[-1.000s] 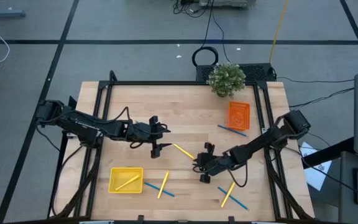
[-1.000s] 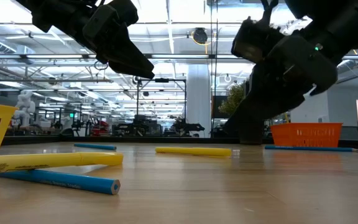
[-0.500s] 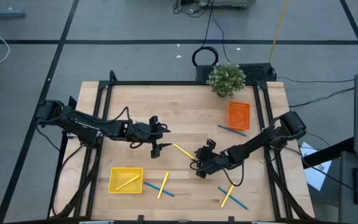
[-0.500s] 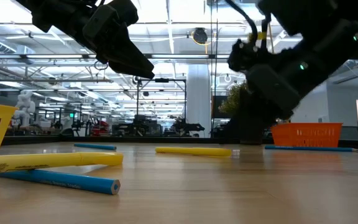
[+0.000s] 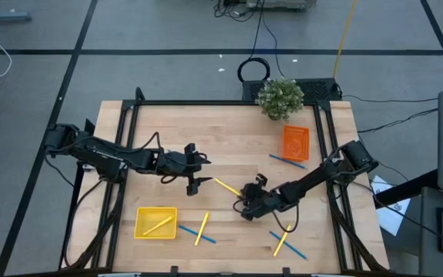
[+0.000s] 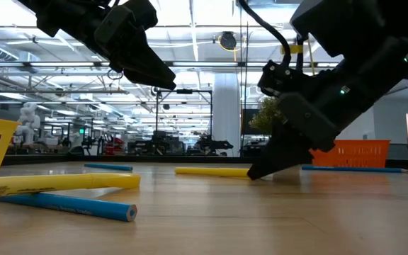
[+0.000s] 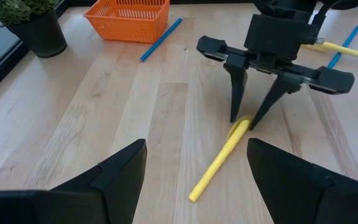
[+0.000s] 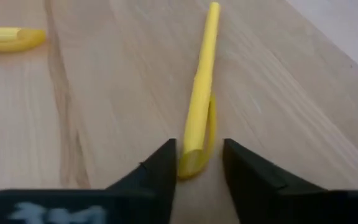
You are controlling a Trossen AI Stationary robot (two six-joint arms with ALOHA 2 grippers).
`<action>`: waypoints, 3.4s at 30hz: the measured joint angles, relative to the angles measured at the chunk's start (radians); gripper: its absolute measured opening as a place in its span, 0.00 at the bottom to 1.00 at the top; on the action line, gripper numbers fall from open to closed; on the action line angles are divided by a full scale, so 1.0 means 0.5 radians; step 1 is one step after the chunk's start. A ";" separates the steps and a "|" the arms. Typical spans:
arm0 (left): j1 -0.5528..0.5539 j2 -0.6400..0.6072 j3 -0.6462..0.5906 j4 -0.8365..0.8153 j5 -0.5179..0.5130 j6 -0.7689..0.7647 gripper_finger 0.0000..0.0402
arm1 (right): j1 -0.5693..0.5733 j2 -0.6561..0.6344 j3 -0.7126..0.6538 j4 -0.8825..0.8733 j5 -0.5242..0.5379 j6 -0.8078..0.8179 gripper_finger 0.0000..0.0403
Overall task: Sort pens & pencils
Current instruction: Put the top left yellow ballpen into the yellow bin
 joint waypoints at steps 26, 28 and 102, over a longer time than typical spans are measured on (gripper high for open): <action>-0.002 -0.106 0.000 -0.134 0.000 -0.050 0.71 | 0.062 -0.110 -0.015 0.017 0.086 -0.330 0.01; -0.002 -0.108 0.000 -0.116 0.000 -0.058 0.71 | 0.062 -0.109 -0.015 0.021 0.090 -0.343 0.01; -0.208 1.189 0.546 -0.142 -0.451 -1.295 0.71 | -0.161 -0.891 -0.476 0.551 -0.349 -0.662 0.42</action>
